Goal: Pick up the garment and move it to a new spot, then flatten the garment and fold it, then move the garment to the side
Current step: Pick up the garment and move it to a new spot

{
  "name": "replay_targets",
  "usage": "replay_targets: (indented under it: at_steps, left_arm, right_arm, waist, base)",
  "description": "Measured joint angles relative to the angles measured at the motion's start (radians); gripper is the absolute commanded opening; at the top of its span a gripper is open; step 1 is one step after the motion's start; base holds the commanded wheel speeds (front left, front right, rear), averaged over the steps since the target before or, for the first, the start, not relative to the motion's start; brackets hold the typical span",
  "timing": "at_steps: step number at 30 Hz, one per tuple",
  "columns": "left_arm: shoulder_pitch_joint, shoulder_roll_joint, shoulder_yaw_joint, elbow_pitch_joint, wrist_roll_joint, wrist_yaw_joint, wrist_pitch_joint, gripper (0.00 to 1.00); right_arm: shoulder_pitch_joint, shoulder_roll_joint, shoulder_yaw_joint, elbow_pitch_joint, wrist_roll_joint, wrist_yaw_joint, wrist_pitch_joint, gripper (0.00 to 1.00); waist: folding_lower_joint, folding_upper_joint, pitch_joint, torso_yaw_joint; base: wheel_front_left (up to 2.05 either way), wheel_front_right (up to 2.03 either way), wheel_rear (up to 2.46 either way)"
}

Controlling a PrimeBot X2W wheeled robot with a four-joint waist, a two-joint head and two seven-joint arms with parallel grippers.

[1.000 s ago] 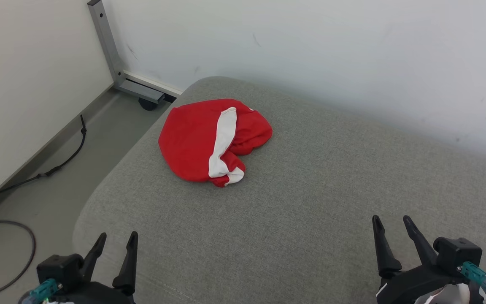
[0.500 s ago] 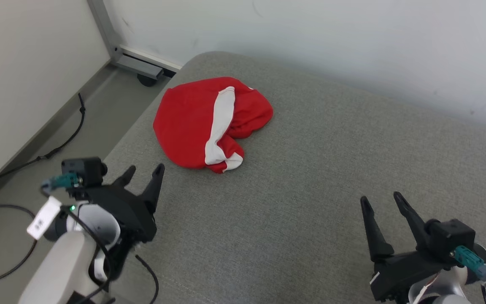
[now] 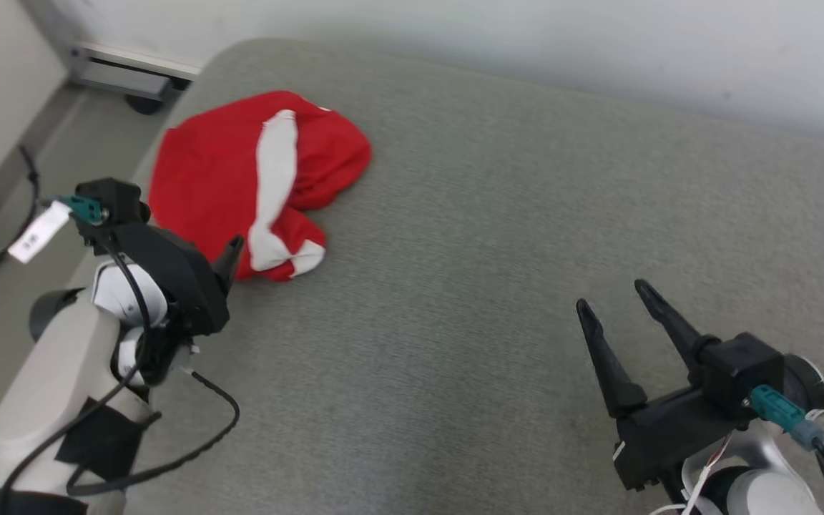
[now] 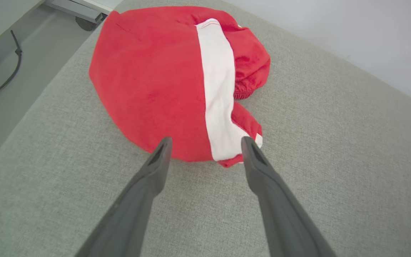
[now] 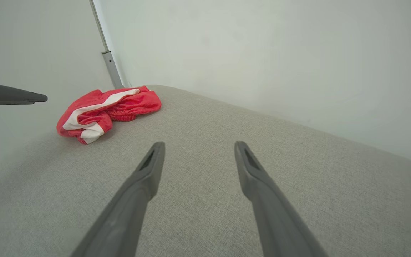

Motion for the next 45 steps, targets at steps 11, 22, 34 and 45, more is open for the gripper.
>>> replay_targets:
  at_steps: [11, 22, 34, 45]
  left_arm:
    - [-0.076, 0.025, -0.039, 0.14, 0.069, 0.037, 0.071, 1.0]
    - [-0.15, 0.012, -0.041, 0.234, 0.071, 0.036, 0.077, 0.03]
    - [-0.186, -0.026, -0.054, 0.304, 0.101, 0.026, 0.018, 0.0]
    - [-0.189, -0.031, -0.049, 0.35, 0.103, 0.017, -0.072, 0.0]
  right_arm:
    - [-0.043, -0.013, -0.006, -0.049, -0.007, 0.009, 0.038, 1.0]
    - [-0.06, -0.019, -0.002, -0.056, -0.007, 0.009, 0.06, 1.0]
    - [-0.064, -0.016, -0.007, -0.012, -0.005, 0.009, 0.06, 1.0]
    - [-0.079, 0.023, -0.007, 0.089, 0.021, 0.009, 0.023, 1.0]
  waist:
    - [0.0, 0.0, 0.102, -0.1]
    - [-0.0001, 0.0, 0.16, -0.135]
    - [-0.0001, 0.0001, 0.127, -0.122]
    - [-0.0003, -0.0001, 0.029, -0.113]
  base:
    - [0.0, 0.0, 0.0]
    - [0.0, 0.0, 0.0]
    - [0.0, 0.0, 0.0]
    - [0.0, 0.0, 0.0]
